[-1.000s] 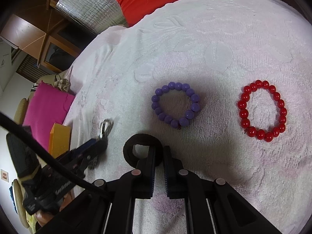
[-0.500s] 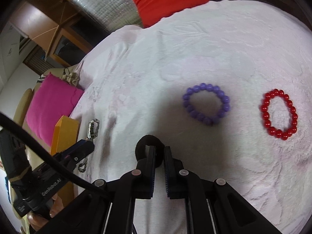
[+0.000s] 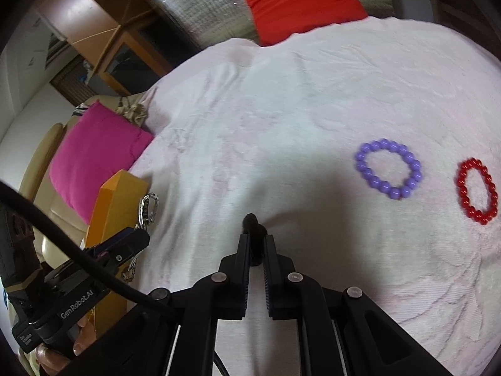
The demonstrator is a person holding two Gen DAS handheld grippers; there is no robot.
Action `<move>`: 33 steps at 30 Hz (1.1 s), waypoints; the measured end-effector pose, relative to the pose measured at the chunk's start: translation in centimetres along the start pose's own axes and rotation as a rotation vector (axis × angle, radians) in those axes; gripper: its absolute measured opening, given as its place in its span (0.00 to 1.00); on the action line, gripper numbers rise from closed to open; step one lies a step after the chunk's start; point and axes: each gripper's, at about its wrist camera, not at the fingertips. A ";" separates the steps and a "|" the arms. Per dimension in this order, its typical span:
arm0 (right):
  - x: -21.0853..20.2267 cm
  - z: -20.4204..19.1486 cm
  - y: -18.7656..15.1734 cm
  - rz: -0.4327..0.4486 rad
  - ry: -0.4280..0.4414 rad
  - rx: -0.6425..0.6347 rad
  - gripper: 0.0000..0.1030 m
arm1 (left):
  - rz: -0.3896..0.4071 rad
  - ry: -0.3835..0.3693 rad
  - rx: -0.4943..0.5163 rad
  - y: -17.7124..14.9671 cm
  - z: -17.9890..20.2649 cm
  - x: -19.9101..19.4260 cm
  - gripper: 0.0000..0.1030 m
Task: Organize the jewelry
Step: 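Lift the watch with the left tool while the right tool holds the hair tie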
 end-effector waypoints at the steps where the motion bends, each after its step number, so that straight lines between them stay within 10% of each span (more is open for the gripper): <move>1: 0.1 -0.6 -0.1 0.005 0.005 -0.012 0.09 | 0.007 0.010 -0.005 0.0 -0.3 -0.3 0.32; 21: 0.7 -7.7 -1.7 0.031 0.041 -0.160 0.09 | 0.104 0.099 -0.074 -0.6 -4.7 -4.5 0.32; 33: 3.0 -2.5 0.0 -0.064 -0.057 0.008 0.12 | 0.070 0.108 -0.078 -0.6 -5.1 -3.4 0.32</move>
Point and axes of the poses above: each gripper's, at about its wrist camera, not at the fingertips, and x roughly the way its jaws point, z to its right, y to its top, and after that the axes turned 1 degree about z, right-handed
